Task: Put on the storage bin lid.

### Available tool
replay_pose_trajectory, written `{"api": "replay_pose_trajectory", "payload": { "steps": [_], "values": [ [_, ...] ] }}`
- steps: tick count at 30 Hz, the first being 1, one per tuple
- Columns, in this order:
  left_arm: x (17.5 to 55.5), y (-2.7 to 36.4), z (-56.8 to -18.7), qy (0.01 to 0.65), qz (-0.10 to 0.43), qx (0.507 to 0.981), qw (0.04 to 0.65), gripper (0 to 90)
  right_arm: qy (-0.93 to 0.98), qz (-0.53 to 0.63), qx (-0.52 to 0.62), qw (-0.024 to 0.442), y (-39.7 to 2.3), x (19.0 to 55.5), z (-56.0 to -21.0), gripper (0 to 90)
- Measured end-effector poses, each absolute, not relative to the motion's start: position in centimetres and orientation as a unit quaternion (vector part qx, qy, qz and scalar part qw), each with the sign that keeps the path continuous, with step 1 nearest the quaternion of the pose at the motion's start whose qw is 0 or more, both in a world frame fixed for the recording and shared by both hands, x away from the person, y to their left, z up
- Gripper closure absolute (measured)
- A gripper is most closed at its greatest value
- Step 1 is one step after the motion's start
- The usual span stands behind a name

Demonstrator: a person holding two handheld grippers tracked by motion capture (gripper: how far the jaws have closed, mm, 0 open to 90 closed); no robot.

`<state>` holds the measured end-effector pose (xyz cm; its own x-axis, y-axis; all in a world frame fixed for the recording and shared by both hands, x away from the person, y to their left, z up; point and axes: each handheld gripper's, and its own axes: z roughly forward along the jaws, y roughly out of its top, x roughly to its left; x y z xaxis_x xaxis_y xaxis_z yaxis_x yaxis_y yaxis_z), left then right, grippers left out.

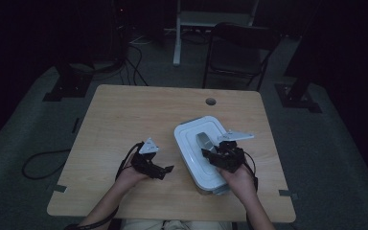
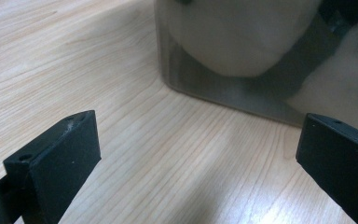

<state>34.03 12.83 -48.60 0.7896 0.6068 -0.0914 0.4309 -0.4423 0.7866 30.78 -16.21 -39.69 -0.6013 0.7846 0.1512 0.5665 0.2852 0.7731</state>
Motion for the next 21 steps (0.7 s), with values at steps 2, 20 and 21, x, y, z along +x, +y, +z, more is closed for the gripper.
{"api": "replay_pose_trajectory", "payload": {
  "steps": [2, 20, 21],
  "values": [
    [34.1, 12.5, -48.7, 0.305, 0.103, 0.845, 0.426, 0.4, 0.793, 0.413, 0.426, 0.138, -16.0, 30.8, -39.6, 63.9],
    [34.5, 12.0, -48.3, 0.306, 0.107, 0.84, 0.434, 0.4, 0.774, 0.459, 0.417, 0.123, -17.7, 30.3, -36.9, 34.7],
    [34.6, 11.9, -48.3, 0.306, 0.108, 0.84, 0.434, 0.4, 0.77, 0.467, 0.416, 0.125, -17.9, 30.2, -36.6, 33.6]
  ]
}}
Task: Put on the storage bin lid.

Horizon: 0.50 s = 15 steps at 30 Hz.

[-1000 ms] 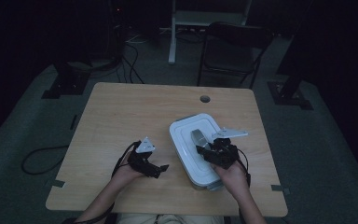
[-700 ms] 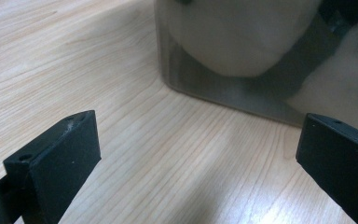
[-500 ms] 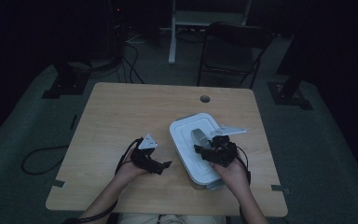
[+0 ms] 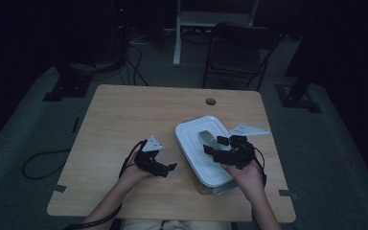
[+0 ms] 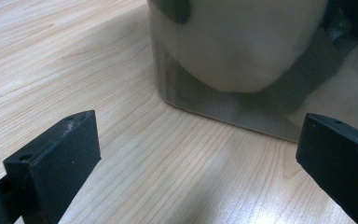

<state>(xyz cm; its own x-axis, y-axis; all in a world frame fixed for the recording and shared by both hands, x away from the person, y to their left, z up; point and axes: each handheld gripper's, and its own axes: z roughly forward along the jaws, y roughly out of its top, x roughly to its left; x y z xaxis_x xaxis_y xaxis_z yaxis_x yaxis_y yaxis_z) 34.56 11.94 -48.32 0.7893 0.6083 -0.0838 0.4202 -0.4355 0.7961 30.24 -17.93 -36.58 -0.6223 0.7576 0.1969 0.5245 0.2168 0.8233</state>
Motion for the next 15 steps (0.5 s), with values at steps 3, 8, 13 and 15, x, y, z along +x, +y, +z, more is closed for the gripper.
{"api": "replay_pose_trajectory", "payload": {
  "steps": [3, 8, 13, 15],
  "values": [
    [34.6, 11.9, -48.3, 0.307, 0.108, 0.84, 0.435, 0.4, 0.76, 0.475, 0.417, 0.153, -18.7, 30.2, -35.8, 24.2],
    [34.6, 11.9, -48.2, 0.307, 0.108, 0.839, 0.436, 0.4, 0.741, 0.474, 0.438, 0.183, -20.4, 31.1, -35.5, 18.3],
    [34.9, 12.0, -48.1, 0.312, 0.11, 0.837, 0.436, 0.4, 0.722, 0.48, 0.453, 0.204, -23.0, 32.7, -36.2, 11.8],
    [34.9, 11.9, -48.1, 0.312, 0.11, 0.836, 0.437, 0.4, 0.724, 0.474, 0.452, 0.215, -23.6, 33.2, -36.5, 11.8]
  ]
}}
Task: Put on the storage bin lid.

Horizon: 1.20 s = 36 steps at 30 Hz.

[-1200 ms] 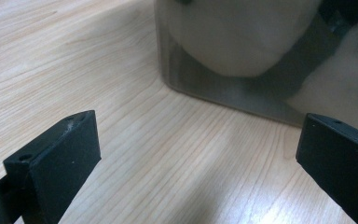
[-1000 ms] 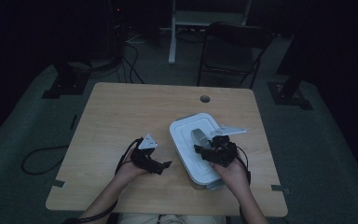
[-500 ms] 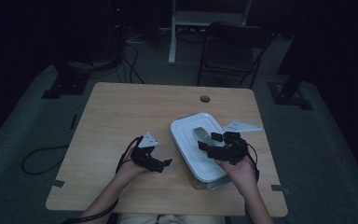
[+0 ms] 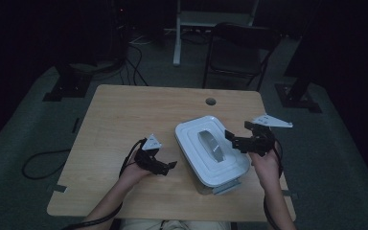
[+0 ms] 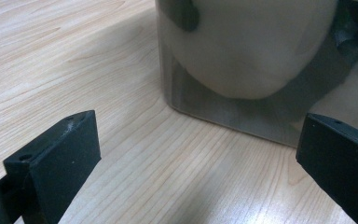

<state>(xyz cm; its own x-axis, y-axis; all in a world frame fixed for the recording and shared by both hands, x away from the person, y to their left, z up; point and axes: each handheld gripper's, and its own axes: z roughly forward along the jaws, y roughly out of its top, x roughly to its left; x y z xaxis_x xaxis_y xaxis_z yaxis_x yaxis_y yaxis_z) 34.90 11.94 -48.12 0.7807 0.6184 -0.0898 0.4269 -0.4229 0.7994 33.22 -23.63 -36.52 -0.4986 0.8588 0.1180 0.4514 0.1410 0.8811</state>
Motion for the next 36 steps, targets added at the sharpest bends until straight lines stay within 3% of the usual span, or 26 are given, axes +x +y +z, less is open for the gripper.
{"api": "replay_pose_trajectory", "payload": {
  "steps": [6, 13, 24, 36],
  "values": [
    [35.1, 11.7, -48.2, 0.315, 0.107, 0.834, 0.441, 0.4, 0.711, 0.456, 0.467, 0.261, -25.9, 35.1, -38.0, 11.8],
    [35.2, 11.2, -48.3, 0.313, 0.101, 0.835, 0.441, 0.4, 0.71, 0.428, 0.481, 0.285, -28.3, 37.1, -40.9, 11.8],
    [35.4, 10.2, -48.5, 0.306, 0.094, 0.838, 0.441, 0.4, 0.703, 0.408, 0.523, 0.257, -30.7, 38.7, -47.1, 11.8],
    [35.6, 9.1, -48.9, 0.296, 0.09, 0.845, 0.436, 0.4, 0.731, 0.406, 0.508, 0.208, -28.2, 37.4, -51.0, 11.8]
  ]
}}
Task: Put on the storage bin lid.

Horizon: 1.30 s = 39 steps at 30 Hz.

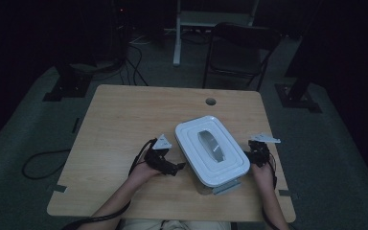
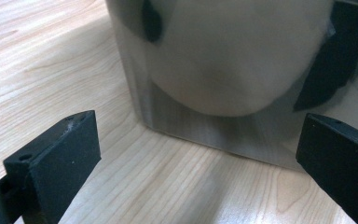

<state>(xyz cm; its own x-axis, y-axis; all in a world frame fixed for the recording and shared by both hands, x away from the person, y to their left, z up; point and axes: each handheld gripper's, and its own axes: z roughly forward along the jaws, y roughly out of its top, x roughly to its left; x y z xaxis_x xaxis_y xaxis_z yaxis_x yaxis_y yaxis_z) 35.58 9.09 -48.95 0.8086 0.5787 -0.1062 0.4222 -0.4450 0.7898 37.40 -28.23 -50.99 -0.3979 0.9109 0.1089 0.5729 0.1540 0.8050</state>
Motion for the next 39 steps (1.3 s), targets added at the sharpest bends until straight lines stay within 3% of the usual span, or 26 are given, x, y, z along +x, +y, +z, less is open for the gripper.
{"api": "replay_pose_trajectory", "payload": {
  "steps": [13, 18, 31, 39],
  "values": [
    [36.2, 9.4, -49.0, 0.298, 0.094, 0.851, 0.422, 0.3, 0.738, 0.424, 0.489, 0.191, -26.6, 36.4, -51.0, 17.3],
    [36.9, 10.1, -48.8, 0.304, 0.107, 0.852, 0.413, 0.4, 0.74, 0.439, 0.485, 0.156, -25.9, 36.4, -51.4, 17.9],
    [40.3, 12.2, -49.0, 0.335, 0.128, 0.85, 0.386, 0.4, 0.727, 0.439, 0.499, 0.172, -23.1, 37.0, -51.0, 19.1],
    [42.0, 12.8, -49.3, 0.348, 0.135, 0.85, 0.373, 0.4, 0.729, 0.44, 0.499, 0.158, -22.2, 36.9, -51.0, 20.1]
  ]
}}
